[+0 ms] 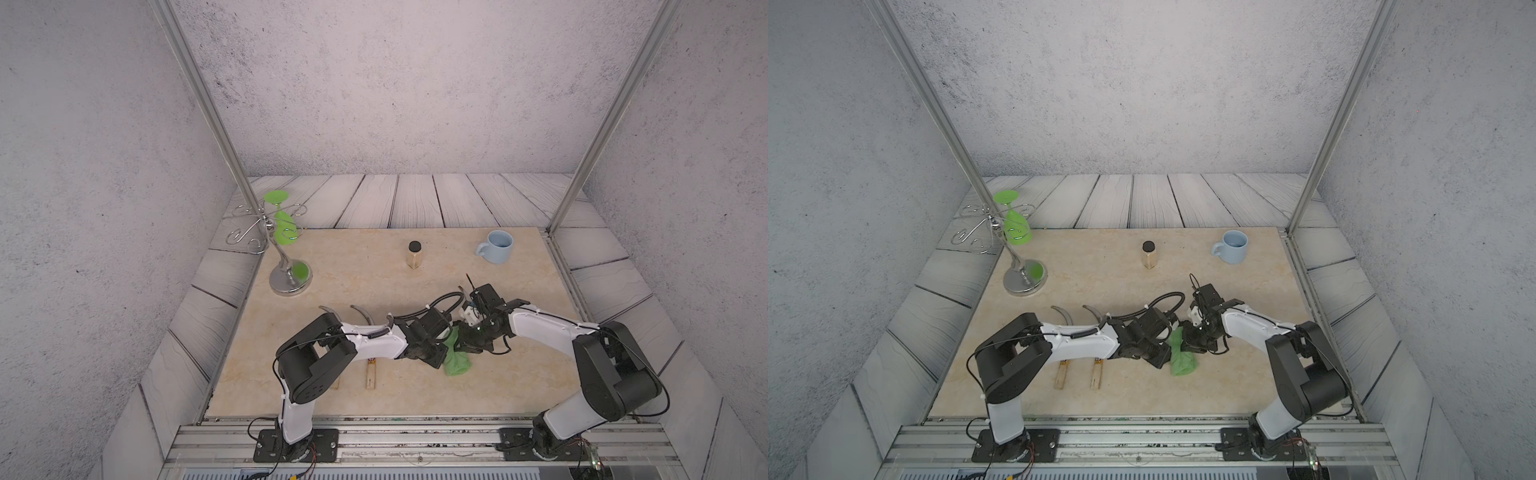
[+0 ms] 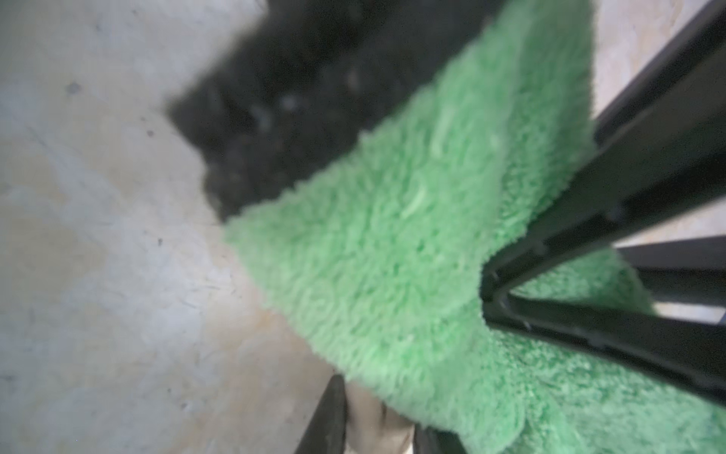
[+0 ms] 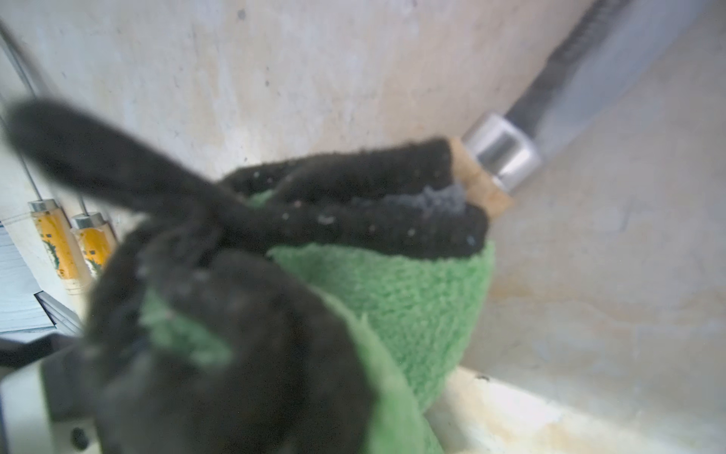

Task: Wipe small sickles with rags
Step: Wipe the small sickle.

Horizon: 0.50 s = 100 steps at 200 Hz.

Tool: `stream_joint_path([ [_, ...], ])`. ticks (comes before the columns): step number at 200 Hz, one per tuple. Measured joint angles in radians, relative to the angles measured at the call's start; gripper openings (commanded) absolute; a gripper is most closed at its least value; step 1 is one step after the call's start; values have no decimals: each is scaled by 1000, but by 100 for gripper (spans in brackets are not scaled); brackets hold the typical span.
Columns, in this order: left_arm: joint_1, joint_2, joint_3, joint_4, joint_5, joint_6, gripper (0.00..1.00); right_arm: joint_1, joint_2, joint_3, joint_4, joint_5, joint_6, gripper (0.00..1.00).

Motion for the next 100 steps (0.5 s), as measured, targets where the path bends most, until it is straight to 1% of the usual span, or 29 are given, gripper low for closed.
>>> stream_joint_path([
  [58, 11, 2, 0, 10, -28, -8, 0, -46, 120, 149, -117, 2, -22, 7],
  [100, 13, 2, -2, 16, -30, -17, 0, -101, 171, 240, -158, 11, -39, 7],
])
